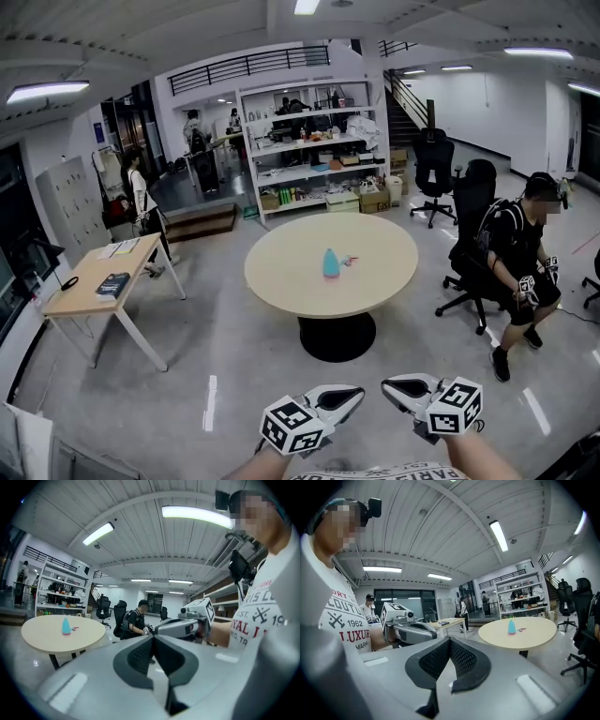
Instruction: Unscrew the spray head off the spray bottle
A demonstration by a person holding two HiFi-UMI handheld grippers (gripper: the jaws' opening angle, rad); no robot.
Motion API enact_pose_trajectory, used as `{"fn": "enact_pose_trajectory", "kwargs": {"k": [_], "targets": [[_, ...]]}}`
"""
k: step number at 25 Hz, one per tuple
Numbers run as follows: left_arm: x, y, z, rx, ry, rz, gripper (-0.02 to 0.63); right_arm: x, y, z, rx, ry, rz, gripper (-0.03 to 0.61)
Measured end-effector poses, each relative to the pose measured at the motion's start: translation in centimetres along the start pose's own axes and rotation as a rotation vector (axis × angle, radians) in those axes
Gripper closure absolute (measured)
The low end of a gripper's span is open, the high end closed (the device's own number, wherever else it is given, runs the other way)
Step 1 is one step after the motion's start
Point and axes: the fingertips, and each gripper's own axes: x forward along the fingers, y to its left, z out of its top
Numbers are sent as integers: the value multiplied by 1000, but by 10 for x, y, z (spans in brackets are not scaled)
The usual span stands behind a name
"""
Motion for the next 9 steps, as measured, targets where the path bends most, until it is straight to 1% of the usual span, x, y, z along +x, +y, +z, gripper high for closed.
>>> {"fn": "enact_pose_trajectory", "kwargs": {"k": [4,9], "targets": [[-4,-3,4,1,-5,-1,612,-1,2,5,4,-12,-2,578],[-20,2,0,2,-11,5,612,8,12,2,7,-21,-2,578]]}}
